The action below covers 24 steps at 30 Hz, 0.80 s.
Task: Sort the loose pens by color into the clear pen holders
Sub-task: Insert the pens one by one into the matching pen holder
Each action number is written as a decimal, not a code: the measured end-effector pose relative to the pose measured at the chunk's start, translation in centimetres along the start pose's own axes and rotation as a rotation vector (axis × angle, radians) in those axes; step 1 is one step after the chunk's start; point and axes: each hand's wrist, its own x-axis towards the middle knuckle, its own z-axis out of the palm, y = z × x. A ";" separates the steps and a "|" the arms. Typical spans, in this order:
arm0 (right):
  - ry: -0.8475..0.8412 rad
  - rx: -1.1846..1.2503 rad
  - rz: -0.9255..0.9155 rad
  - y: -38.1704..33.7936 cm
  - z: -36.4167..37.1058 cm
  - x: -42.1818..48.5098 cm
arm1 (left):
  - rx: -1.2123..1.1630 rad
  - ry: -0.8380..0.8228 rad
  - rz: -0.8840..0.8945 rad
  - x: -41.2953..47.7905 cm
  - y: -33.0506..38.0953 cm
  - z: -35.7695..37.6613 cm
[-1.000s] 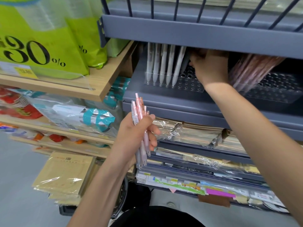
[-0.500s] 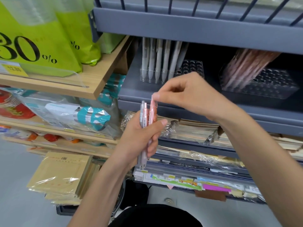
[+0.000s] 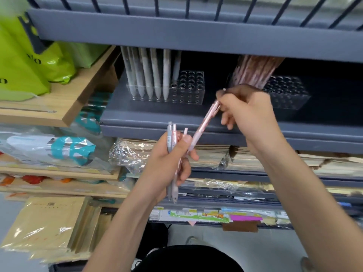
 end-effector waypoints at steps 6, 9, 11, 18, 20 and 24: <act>-0.112 0.227 0.037 0.8 -3.8 -1.8 | -0.023 -0.016 0.039 1.3 -0.4 4.2; -0.093 0.262 -0.008 1.2 -5.9 -2.0 | -0.044 0.004 0.027 1.9 -0.5 6.0; 0.032 0.268 -0.060 1.5 -7.5 -1.6 | -0.071 0.027 -0.002 2.1 -0.6 6.9; 0.516 0.150 -0.287 1.8 -11.9 0.7 | -0.174 0.007 0.008 2.3 -0.8 8.4; 0.556 0.112 -0.348 1.8 -11.9 1.3 | -0.183 0.045 0.017 2.4 -0.9 8.7; 0.541 0.041 -0.394 1.9 -11.0 2.7 | -0.124 0.106 0.065 2.7 -1.1 9.1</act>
